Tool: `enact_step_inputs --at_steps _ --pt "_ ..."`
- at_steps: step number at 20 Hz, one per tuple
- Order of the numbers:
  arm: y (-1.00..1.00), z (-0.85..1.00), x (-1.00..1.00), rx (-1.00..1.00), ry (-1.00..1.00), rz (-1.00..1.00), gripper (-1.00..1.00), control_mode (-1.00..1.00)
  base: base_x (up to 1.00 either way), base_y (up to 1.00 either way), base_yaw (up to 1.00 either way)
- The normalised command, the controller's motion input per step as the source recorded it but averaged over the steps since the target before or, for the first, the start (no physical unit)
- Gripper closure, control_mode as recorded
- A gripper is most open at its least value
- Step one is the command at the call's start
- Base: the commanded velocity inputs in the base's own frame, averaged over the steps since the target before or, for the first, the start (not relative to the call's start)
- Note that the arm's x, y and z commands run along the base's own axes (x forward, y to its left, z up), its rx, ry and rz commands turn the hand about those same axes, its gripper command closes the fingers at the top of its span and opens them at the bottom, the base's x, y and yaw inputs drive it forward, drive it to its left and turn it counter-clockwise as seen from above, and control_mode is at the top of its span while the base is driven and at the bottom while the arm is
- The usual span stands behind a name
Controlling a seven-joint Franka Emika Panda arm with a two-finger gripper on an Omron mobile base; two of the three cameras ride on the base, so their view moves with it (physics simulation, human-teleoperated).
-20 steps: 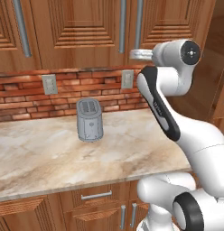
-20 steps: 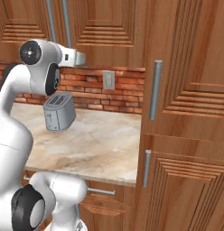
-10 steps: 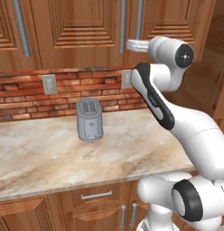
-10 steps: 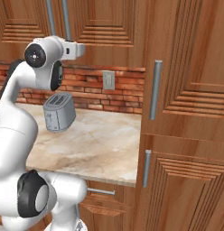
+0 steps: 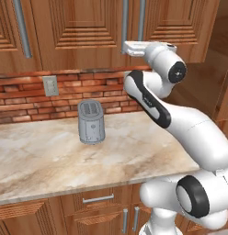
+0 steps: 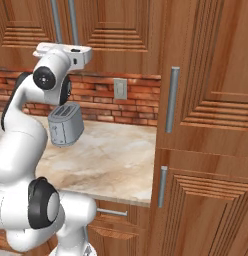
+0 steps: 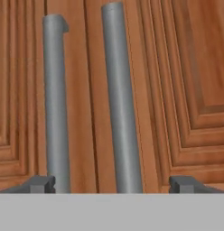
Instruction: The dining table condiment station is running low on ketchup. Refill the condiment station by opening the cabinet and taking the ketchup from the cabinet and placing it on the dining table.
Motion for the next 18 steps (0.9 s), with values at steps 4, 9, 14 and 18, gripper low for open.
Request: enact_step_inputs --at_steps 4,9,14,18 --pt "-0.02 0.07 0.09 0.0 0.0 0.0 -1.0 -1.0 0.0 0.0 0.0" --pt "0.0 0.01 0.17 0.0 -0.01 0.0 -1.0 -1.0 0.0 0.0 0.0" --pt "0.0 0.0 0.25 -0.01 -0.02 0.0 -1.0 -1.0 0.0 0.0 0.0" --pt "0.0 0.0 0.3 -0.01 -0.03 0.0 -1.0 -1.0 0.0 0.0 0.0"
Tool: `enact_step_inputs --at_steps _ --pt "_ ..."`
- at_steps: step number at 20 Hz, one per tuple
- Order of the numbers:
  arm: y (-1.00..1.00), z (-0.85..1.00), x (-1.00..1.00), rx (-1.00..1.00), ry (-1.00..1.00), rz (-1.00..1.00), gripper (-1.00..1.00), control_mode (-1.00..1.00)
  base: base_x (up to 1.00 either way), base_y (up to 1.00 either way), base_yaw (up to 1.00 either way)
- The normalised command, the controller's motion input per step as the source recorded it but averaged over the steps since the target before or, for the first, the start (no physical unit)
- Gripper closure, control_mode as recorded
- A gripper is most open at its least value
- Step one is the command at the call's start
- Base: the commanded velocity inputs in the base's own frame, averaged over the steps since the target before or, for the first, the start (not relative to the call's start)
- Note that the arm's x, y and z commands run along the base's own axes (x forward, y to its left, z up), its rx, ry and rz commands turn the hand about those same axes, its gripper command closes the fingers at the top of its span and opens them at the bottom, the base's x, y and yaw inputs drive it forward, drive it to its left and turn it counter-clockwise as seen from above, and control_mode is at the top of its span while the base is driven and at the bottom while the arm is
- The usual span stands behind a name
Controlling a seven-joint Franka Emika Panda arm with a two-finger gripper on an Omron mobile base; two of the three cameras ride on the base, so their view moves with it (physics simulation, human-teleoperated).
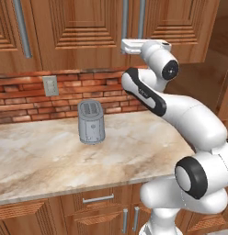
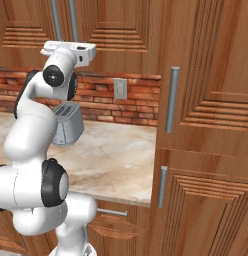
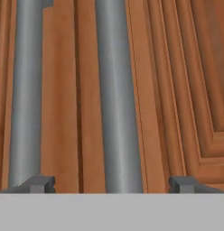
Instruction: The dining table condiment station is running low on ketchup. Refill the condiment station by opening the cabinet and taking the ketchup from the cabinet and placing it on the dining table.
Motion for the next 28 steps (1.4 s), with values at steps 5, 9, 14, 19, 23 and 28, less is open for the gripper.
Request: enact_step_inputs --at_steps 5,9,14,19,23,28 --pt "0.0 0.0 0.27 0.0 0.0 0.0 -1.0 -1.0 0.0 0.0 0.0" --pt "0.0 0.0 0.19 0.0 0.0 0.0 -1.0 -1.0 0.0 0.0 0.0" --pt "0.01 0.0 0.31 0.0 0.0 0.0 -1.0 -1.0 0.0 0.0 0.0" --pt "-0.01 0.0 0.3 0.0 -0.01 0.0 -1.0 -1.0 0.0 0.0 0.0" --pt "-0.17 0.01 0.03 0.0 -0.14 0.0 -1.0 -1.0 0.0 0.0 0.0" --pt "-0.1 0.0 0.01 0.0 -0.13 0.0 -1.0 -1.0 0.0 0.0 0.0"
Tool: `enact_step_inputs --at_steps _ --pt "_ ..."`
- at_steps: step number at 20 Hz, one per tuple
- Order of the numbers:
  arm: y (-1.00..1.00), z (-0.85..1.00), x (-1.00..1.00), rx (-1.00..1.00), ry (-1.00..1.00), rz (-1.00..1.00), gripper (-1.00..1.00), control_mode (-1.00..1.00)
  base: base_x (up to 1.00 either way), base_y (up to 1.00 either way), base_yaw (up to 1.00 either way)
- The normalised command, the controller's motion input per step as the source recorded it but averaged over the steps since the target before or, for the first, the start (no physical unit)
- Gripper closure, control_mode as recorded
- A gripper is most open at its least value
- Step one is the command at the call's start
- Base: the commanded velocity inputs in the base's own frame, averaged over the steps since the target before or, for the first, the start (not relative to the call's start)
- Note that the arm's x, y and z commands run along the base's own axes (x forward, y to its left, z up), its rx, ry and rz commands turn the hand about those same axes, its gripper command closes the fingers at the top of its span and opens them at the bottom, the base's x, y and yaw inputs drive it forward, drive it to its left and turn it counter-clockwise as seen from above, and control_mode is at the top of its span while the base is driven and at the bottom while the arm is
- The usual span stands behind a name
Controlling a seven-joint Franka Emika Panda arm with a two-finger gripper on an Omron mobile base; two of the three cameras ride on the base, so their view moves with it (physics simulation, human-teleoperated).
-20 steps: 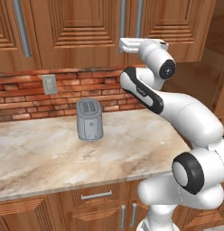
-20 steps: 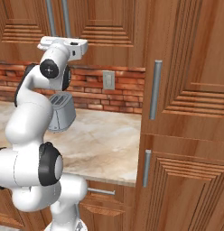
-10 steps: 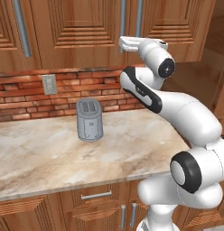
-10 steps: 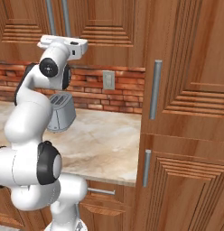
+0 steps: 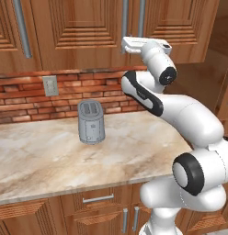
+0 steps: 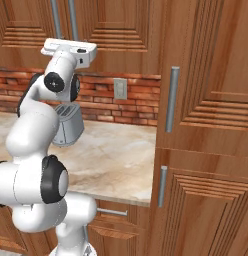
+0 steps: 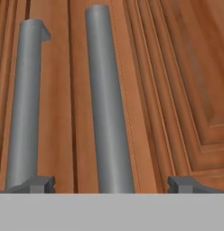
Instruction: The dining table condiment station is running low on ketchup. Refill the condiment station by opening the cabinet and taking the ketchup from the cabinet and placing it on the dining table.
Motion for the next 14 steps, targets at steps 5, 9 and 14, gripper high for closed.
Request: enact_step_inputs --at_steps 5,9,14 --pt "0.0 0.0 0.2 0.0 -0.02 0.01 -1.0 -1.0 0.0 0.0 0.0" --pt "0.0 0.0 0.45 0.0 0.0 0.03 -1.0 -1.0 0.0 0.0 0.0" --pt "0.0 0.0 0.32 0.0 0.0 0.03 -1.0 -1.0 0.0 0.0 0.0"
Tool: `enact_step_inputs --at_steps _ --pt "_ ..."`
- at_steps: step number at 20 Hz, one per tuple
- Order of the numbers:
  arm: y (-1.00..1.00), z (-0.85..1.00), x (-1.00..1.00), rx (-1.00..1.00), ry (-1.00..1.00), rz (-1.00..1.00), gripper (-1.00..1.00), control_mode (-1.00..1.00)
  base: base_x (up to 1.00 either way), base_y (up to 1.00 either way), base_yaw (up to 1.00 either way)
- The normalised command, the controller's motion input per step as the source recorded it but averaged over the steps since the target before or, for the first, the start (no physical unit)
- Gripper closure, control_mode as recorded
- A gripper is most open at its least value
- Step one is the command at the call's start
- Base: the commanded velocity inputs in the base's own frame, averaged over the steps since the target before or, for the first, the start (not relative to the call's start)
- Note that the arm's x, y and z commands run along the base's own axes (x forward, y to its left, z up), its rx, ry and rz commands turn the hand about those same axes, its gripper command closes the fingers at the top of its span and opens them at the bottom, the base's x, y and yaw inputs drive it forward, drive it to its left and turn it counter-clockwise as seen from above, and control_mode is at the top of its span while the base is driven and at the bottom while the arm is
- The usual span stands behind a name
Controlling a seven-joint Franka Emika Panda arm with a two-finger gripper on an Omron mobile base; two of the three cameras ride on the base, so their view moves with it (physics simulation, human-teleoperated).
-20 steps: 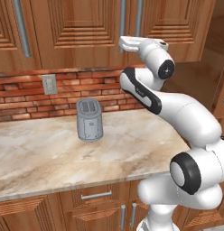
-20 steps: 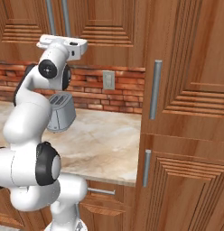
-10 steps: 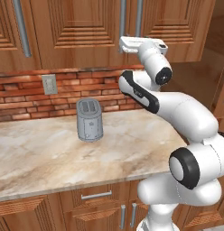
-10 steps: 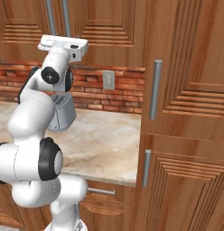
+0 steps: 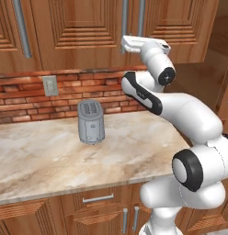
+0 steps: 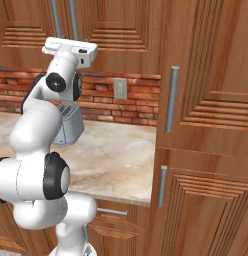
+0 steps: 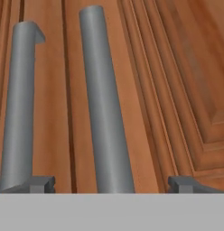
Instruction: The dining table condiment station is running low on ketchup. Refill the condiment station by opening the cabinet and taking the ketchup from the cabinet and placing it on the dining table.
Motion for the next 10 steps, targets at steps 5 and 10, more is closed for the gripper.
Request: enact_step_inputs --at_steps 5,10 --pt "-0.02 0.0 0.37 0.0 0.01 0.02 -1.0 -1.0 0.0 0.0 0.0" --pt "-0.24 0.0 0.19 0.0 -0.01 0.02 -1.0 -1.0 0.0 0.0 0.0"
